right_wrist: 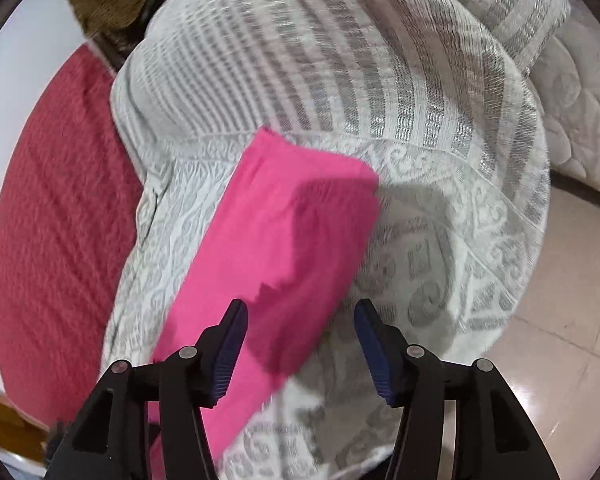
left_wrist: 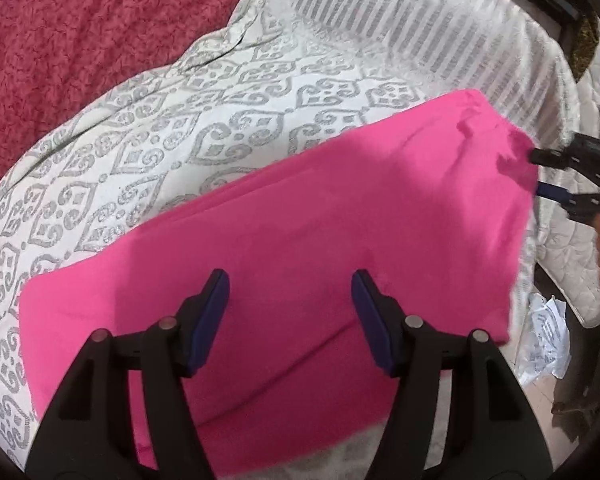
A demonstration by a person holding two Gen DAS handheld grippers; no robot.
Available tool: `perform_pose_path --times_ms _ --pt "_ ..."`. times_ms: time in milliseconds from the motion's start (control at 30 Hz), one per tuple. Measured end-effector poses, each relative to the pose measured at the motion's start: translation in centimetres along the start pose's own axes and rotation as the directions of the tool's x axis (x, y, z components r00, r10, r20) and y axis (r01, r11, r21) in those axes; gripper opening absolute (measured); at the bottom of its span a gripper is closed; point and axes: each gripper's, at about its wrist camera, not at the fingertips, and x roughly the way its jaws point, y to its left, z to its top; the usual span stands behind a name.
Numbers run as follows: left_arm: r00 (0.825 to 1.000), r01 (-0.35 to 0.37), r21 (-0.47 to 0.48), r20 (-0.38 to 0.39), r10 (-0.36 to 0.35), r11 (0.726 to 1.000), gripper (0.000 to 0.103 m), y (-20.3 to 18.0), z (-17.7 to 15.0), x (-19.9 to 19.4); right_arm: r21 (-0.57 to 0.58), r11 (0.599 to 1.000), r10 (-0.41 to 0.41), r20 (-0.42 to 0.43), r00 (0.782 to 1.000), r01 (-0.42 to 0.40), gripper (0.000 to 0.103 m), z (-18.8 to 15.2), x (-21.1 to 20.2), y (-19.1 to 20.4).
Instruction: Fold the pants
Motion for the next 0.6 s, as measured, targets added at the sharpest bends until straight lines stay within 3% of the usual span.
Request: perform_pose_path --times_ms 133,267,333,367,500,600 --pt "0.999 0.048 0.008 -0.010 -0.048 0.999 0.064 -0.8 -0.2 -0.4 0.064 0.998 0.019 0.046 0.999 -0.021 0.060 1.7 0.6 -0.7" --pt "0.998 0.047 0.022 -0.035 -0.046 0.999 0.065 -1.3 -0.4 0.4 0.060 0.998 -0.008 0.085 0.996 0.003 0.059 3.1 1.1 -0.5" --pt "0.998 0.054 0.013 -0.043 -0.054 0.998 0.065 -1.4 -0.5 0.6 0.005 0.997 -0.072 0.081 0.994 0.072 0.014 3.3 1.4 0.7" --pt "0.997 0.059 0.008 -0.043 -0.058 0.998 0.065 -1.3 -0.6 0.6 -0.019 0.996 -0.085 0.076 0.993 0.087 0.007 3.4 1.5 1.2" --pt "0.996 0.083 -0.039 -0.041 -0.085 0.996 0.065 -0.5 -0.7 0.2 -0.132 0.988 -0.062 0.173 0.983 0.085 0.007 2.4 -0.5 5.1" --pt "0.994 0.100 -0.107 -0.022 -0.103 0.989 0.064 1.0 -0.6 -0.6 -0.296 0.955 0.029 0.200 0.979 0.032 0.007 0.4 -2.4 10.2"
